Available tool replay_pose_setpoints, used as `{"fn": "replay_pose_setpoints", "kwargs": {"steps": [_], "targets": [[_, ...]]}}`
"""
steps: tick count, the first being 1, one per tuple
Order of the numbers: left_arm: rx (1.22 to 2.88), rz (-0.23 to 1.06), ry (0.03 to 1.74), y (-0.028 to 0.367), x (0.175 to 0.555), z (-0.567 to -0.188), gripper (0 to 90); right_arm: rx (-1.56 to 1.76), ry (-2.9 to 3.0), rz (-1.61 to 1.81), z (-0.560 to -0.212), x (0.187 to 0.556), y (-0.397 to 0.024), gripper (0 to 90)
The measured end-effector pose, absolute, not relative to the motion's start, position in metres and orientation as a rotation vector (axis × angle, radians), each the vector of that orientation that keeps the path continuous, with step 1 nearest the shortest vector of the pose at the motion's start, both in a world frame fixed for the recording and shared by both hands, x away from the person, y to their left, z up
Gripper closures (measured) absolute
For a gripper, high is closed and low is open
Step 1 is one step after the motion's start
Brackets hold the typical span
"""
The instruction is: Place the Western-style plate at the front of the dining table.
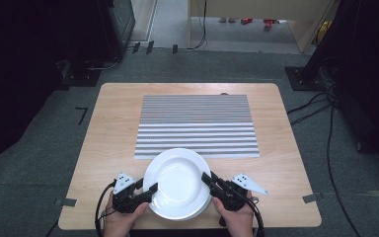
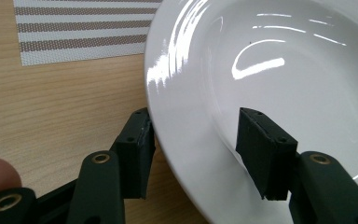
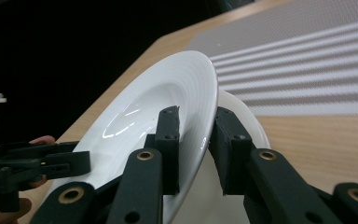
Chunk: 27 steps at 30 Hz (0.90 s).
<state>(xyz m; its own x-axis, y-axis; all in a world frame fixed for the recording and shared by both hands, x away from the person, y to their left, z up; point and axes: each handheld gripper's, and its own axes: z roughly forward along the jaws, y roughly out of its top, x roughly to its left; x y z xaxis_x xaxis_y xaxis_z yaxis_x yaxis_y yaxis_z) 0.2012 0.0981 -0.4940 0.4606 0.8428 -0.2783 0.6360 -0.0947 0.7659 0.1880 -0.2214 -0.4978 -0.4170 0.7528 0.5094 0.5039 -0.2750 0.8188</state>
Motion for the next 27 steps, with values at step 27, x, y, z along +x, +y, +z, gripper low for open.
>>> {"fn": "replay_pose_setpoints", "kwargs": {"steps": [27], "targets": [[1.675, 0.288, 1.25, 0.108, 0.193, -0.484, 63.6, 1.578, 1.699, 1.809, -0.505, 0.189, -0.218, 74.9]]}}
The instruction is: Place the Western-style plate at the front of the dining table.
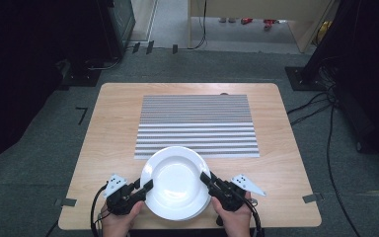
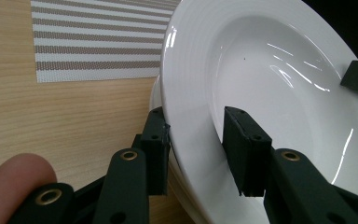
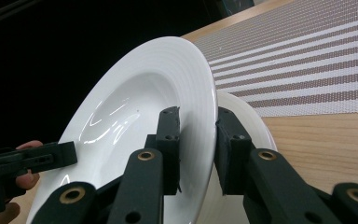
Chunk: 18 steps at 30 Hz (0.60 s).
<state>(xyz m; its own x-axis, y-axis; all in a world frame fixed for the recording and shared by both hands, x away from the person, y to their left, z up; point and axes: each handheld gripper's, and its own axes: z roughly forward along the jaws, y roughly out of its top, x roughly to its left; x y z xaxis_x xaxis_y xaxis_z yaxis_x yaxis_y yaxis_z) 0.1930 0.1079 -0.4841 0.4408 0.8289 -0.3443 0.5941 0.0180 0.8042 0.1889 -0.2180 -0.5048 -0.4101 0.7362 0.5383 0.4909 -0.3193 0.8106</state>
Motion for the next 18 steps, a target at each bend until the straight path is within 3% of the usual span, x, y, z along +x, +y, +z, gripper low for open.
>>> {"fn": "replay_pose_setpoints", "kwargs": {"steps": [18], "targets": [[1.629, 0.247, 1.191, 0.103, 0.203, -0.466, 67.2, 1.584, 1.62, 1.874, -0.483, 0.193, -0.228, 77.3]]}}
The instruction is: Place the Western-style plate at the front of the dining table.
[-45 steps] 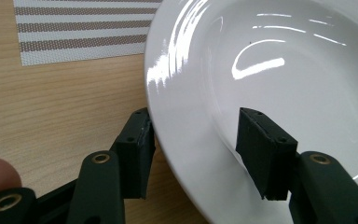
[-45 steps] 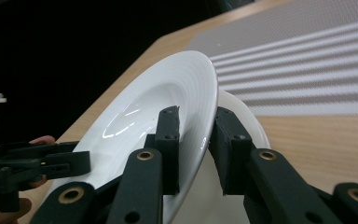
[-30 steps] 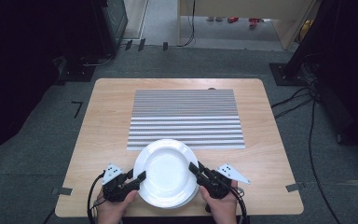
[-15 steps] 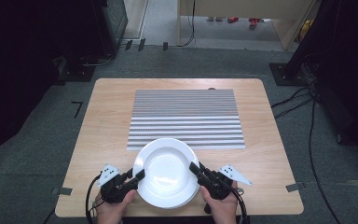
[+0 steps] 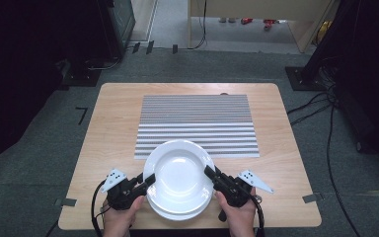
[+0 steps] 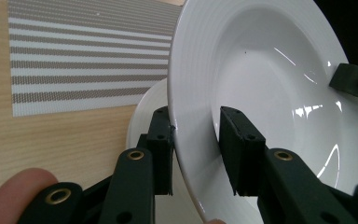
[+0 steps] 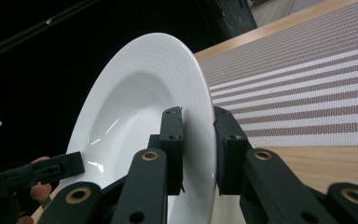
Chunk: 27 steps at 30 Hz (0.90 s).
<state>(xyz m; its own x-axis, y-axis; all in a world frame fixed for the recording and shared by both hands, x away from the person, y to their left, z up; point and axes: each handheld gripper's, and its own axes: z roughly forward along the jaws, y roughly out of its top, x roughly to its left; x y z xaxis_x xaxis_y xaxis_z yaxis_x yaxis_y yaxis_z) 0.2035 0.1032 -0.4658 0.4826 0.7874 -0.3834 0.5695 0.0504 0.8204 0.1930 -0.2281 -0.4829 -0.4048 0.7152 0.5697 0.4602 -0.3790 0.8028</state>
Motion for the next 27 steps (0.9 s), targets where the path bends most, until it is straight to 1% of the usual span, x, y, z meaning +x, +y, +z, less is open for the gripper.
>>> {"fn": "replay_pose_setpoints", "kwargs": {"steps": [12, 22, 27], "targets": [[1.616, 0.249, 1.175, 0.097, 0.227, -0.449, 67.8, 1.59, 1.586, 1.869, -0.466, 0.213, -0.233, 76.8], [1.619, 0.229, 1.178, 0.09, 0.261, -0.438, 67.8, 1.599, 1.582, 1.848, -0.452, 0.24, -0.24, 76.8], [1.602, 0.222, 1.184, 0.085, 0.283, -0.432, 68.3, 1.622, 1.574, 1.858, -0.446, 0.261, -0.245, 77.4]]}}
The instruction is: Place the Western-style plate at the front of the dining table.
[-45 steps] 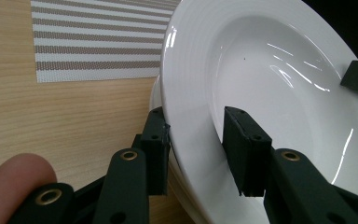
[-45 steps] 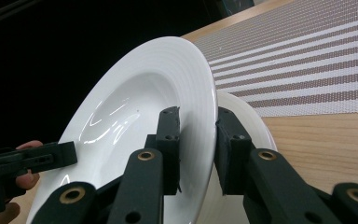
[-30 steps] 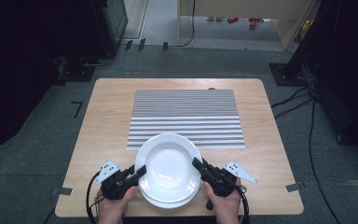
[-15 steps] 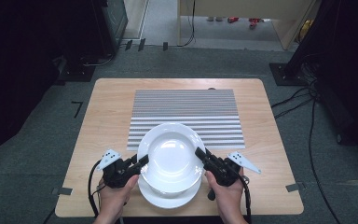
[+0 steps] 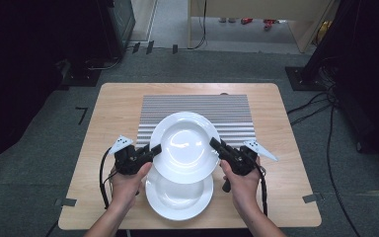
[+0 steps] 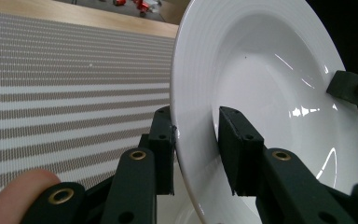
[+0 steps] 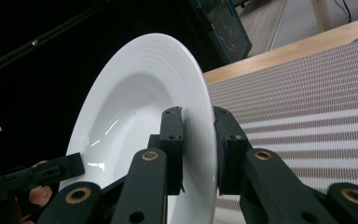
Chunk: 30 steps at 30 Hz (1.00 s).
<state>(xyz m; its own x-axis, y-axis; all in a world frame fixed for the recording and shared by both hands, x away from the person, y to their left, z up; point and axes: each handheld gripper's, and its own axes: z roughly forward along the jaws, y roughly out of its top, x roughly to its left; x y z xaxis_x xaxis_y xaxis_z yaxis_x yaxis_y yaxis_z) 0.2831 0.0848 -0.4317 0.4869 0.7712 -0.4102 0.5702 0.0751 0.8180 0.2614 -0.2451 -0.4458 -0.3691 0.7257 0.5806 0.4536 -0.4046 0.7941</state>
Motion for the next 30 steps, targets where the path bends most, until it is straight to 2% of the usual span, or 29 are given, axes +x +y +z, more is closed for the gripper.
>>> {"fn": "replay_pose_setpoints", "kwargs": {"steps": [18, 30], "targets": [[1.572, 0.185, 1.227, 0.067, 0.353, -0.419, 69.9, 1.668, 1.555, 1.844, -0.433, 0.324, -0.261, 77.4], [1.576, 0.128, 1.292, 0.057, 0.394, -0.435, 71.2, 1.796, 1.547, 1.842, -0.453, 0.365, -0.273, 77.5]]}}
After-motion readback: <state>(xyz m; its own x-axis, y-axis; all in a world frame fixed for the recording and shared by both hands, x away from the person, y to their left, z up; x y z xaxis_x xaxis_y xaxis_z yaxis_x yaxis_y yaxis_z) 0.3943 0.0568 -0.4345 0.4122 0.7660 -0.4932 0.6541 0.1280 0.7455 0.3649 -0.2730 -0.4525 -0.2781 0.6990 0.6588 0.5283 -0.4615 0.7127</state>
